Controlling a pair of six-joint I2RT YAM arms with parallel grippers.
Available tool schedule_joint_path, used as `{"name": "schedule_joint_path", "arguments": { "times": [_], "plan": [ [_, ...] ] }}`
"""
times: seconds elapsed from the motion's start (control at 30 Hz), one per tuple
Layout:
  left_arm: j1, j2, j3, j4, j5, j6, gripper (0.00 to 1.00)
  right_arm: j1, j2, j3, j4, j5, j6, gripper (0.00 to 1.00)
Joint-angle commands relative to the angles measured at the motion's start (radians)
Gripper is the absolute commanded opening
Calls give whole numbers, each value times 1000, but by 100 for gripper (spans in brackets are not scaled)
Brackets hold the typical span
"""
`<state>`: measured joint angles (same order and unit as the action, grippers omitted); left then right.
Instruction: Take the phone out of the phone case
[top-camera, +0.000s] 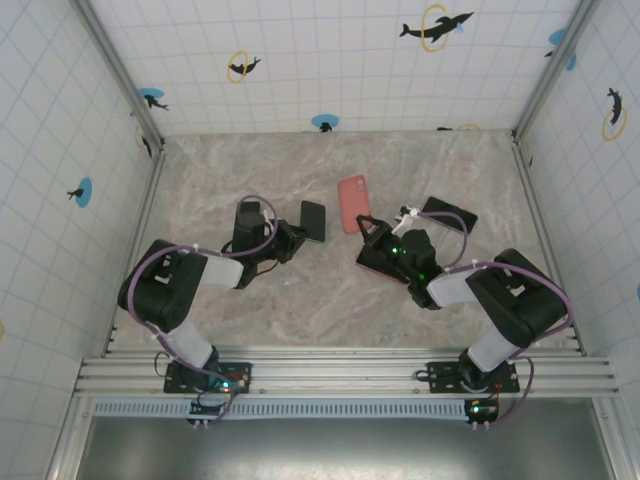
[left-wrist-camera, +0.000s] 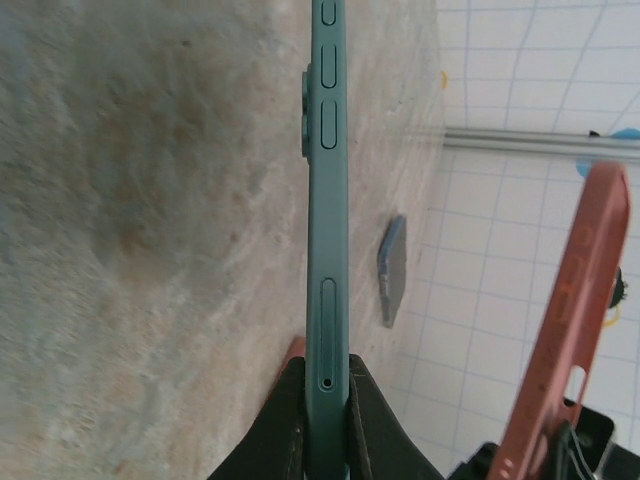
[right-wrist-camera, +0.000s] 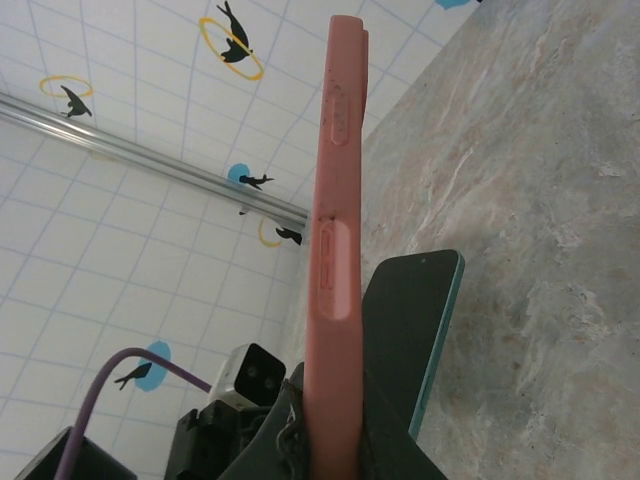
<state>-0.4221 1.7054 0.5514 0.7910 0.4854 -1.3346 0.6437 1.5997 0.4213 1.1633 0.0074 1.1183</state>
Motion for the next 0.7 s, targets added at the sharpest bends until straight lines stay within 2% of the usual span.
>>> {"name": "schedule_joint_path", "arguments": {
  "times": [0.0,0.37,0.67],
  "plan": [
    [38,32,34,120,25,16,0,8,8,-22,21,26,0,0],
    [58,129,83,155,65,0,0,13,37,-32,68,28,18,0],
    [63,160,70,150,69,-19,12,11,35,-44,68,32,21,0]
  ]
}}
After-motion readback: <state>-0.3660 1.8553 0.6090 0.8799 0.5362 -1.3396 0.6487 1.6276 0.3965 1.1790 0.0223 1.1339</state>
